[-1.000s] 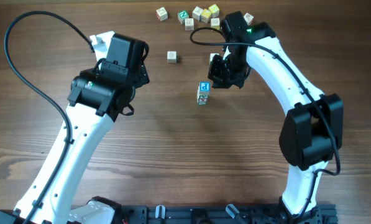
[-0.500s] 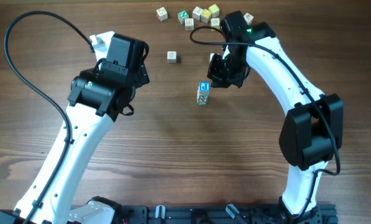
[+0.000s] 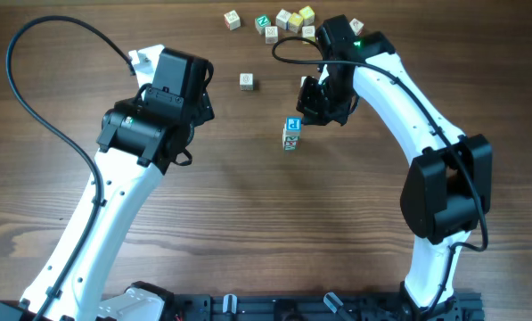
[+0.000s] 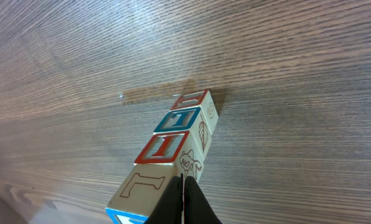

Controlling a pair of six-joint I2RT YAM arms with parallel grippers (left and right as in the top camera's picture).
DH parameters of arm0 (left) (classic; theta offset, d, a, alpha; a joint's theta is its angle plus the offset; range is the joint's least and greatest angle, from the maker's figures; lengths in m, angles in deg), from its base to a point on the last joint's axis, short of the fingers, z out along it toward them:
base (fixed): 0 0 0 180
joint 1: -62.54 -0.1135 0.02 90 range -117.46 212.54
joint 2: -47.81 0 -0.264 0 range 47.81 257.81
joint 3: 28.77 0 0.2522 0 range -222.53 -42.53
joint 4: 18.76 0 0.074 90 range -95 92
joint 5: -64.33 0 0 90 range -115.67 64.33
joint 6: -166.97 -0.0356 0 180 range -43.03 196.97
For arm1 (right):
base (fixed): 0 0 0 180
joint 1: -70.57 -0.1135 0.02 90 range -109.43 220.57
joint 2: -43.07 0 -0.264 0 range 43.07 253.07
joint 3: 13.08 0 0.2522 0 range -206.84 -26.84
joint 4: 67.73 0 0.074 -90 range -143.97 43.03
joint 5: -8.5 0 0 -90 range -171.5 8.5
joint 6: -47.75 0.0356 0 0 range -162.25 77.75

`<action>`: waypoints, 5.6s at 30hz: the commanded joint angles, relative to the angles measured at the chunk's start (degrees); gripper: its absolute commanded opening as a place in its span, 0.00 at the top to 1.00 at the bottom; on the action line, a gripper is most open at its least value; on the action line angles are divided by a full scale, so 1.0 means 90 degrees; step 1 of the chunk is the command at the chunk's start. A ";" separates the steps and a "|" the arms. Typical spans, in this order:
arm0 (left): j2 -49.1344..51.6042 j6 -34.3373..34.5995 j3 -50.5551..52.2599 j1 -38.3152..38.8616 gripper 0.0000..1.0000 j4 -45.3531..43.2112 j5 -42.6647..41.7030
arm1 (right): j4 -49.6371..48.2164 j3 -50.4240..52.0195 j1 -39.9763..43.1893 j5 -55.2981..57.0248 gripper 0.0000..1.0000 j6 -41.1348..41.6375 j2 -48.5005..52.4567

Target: Form a tower

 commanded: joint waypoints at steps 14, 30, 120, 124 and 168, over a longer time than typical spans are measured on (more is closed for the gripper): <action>-0.0029 -0.0070 -0.0007 -0.0029 0.00 -0.0015 0.0017 | -0.0080 0.0034 -0.0010 -0.0097 0.96 0.0075 -0.0095; -0.0029 -0.0070 -0.0007 -0.0029 0.00 -0.0015 0.0015 | -0.0102 0.0034 -0.0010 -0.0097 0.96 0.0075 -0.0095; -0.0029 -0.0070 -0.0007 -0.0029 0.00 -0.0015 0.0017 | 0.0306 0.0250 0.0228 -0.0680 0.96 0.1231 0.0503; -0.0029 -0.0070 -0.0007 -0.0029 0.00 -0.0015 0.0017 | 0.0350 0.0250 0.0214 -0.0721 0.96 0.1236 0.0503; -0.0029 -0.0070 -0.0007 -0.0029 0.00 -0.0015 0.0017 | -0.0136 0.0250 0.0250 -0.0362 0.96 0.1423 0.0505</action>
